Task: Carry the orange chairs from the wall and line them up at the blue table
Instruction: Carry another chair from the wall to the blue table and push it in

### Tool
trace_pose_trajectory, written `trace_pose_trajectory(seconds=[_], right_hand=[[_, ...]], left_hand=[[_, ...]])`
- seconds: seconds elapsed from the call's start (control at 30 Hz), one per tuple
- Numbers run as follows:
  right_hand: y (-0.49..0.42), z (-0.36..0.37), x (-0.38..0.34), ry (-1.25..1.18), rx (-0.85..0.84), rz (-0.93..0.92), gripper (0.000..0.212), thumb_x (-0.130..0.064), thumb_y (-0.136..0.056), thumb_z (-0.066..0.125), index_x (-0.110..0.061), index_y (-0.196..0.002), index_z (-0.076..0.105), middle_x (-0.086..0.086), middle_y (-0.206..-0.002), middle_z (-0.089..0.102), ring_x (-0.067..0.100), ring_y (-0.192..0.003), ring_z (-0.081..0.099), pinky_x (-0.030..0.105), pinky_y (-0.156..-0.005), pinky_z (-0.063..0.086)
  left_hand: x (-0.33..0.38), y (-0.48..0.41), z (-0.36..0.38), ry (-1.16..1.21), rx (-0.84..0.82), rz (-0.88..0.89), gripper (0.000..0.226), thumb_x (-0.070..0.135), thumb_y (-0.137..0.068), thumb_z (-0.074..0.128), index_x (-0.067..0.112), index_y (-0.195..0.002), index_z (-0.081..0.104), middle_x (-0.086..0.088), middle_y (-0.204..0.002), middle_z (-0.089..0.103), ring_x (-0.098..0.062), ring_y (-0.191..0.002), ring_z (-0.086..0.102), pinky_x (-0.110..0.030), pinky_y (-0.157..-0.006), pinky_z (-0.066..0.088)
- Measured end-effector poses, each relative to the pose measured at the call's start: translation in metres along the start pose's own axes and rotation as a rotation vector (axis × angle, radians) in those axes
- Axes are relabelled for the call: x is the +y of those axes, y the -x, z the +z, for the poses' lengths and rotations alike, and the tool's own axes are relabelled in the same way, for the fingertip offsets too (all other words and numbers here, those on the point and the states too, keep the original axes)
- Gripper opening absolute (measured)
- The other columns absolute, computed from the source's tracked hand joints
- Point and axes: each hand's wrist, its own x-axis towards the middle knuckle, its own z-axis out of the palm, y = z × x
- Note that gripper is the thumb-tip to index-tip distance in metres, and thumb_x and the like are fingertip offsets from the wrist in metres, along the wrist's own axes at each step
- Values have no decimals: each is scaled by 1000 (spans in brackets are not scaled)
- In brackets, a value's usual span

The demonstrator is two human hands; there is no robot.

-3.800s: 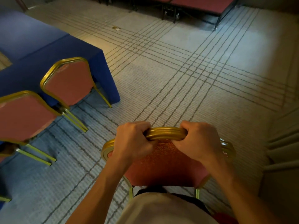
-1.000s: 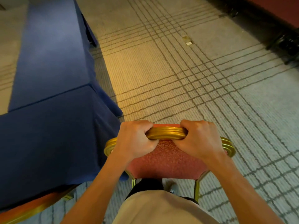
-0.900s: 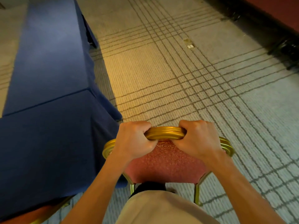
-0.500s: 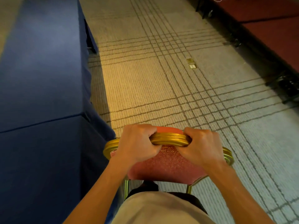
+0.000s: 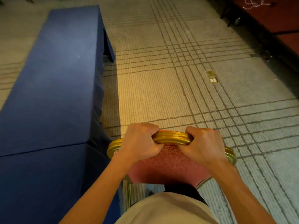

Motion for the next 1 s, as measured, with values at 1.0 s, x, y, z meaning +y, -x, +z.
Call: trace_pose_trajectory(seconds=[1.0], right_hand=[[-468, 146, -70, -92, -193, -621, 32, -52, -67, 65, -26, -60, 48, 1, -58, 65, 30, -57, 65, 31, -49, 43]], left_hand=[[-267, -231, -32, -159, 320, -604, 40, 30, -65, 75, 33, -61, 35, 8, -52, 47, -8, -49, 32, -23, -51, 24]])
